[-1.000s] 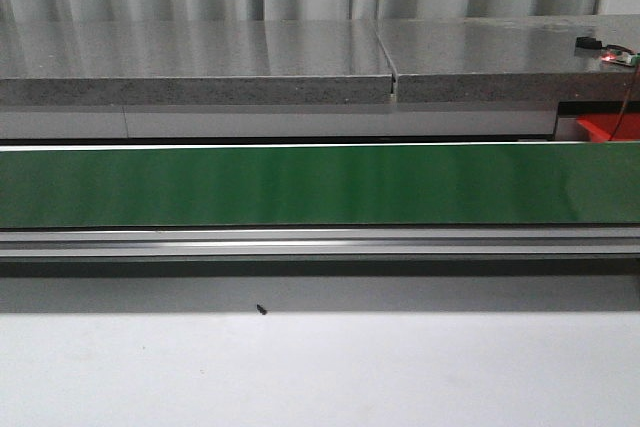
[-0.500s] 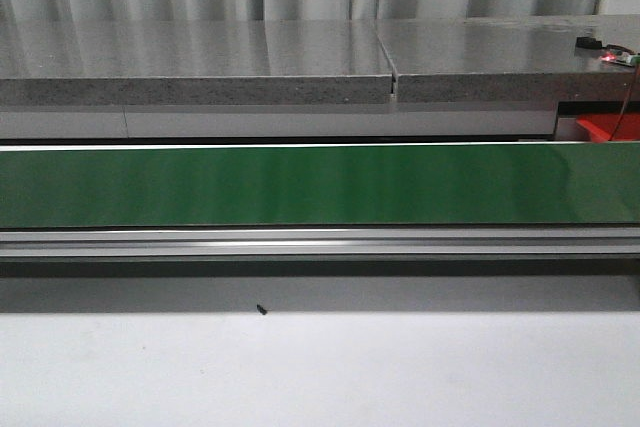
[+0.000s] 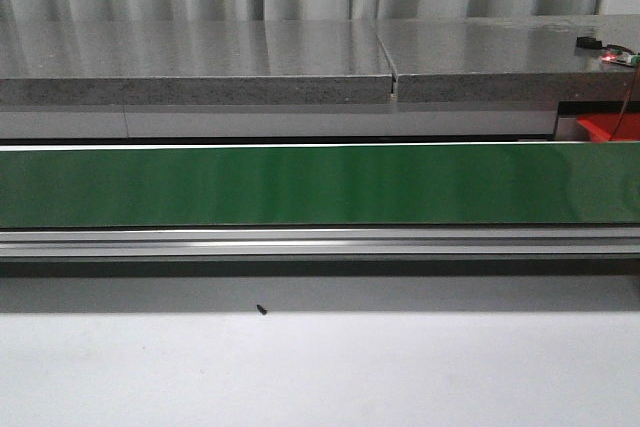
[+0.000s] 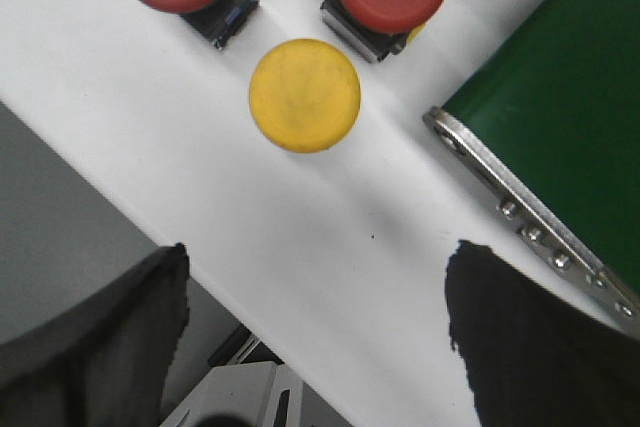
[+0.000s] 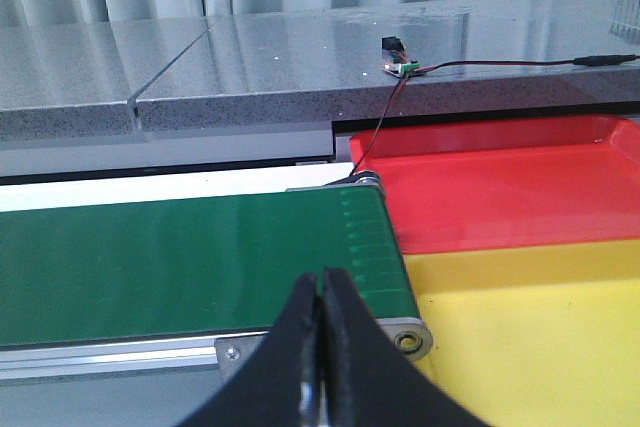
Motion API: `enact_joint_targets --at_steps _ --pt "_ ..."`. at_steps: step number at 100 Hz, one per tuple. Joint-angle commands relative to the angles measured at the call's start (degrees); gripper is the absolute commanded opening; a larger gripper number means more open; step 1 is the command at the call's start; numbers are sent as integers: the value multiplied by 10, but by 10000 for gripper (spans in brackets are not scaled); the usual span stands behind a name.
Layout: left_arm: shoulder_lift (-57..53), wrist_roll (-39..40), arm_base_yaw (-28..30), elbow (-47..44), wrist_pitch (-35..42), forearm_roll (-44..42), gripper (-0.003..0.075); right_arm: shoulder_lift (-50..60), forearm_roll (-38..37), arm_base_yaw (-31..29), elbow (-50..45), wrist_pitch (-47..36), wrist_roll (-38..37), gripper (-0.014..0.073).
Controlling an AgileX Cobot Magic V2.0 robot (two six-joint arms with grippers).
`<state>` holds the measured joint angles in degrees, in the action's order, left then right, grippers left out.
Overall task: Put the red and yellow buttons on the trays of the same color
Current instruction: 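Move the left gripper over the button cluster, down onto a yellow button, then close the left gripper on the yellow button and lift it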
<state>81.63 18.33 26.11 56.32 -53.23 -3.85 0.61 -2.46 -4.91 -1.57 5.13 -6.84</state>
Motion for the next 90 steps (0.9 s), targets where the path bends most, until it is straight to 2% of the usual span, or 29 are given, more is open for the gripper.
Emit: enact_joint_targets --at_steps 1,19,65,74,90 --pt "9 4 11 25 10 2 514 12 -6 -3 8 -43 4 -68" --pt "46 -12 30 28 12 12 514 12 -6 -3 8 -43 4 -68" --pt "108 -14 30 50 54 18 510 12 -6 -3 8 -43 4 -68" --pt "124 -14 30 58 56 22 465 12 -6 -3 8 -43 4 -68" --pt "141 -14 30 67 60 22 341 12 -6 -3 8 -43 4 -68"
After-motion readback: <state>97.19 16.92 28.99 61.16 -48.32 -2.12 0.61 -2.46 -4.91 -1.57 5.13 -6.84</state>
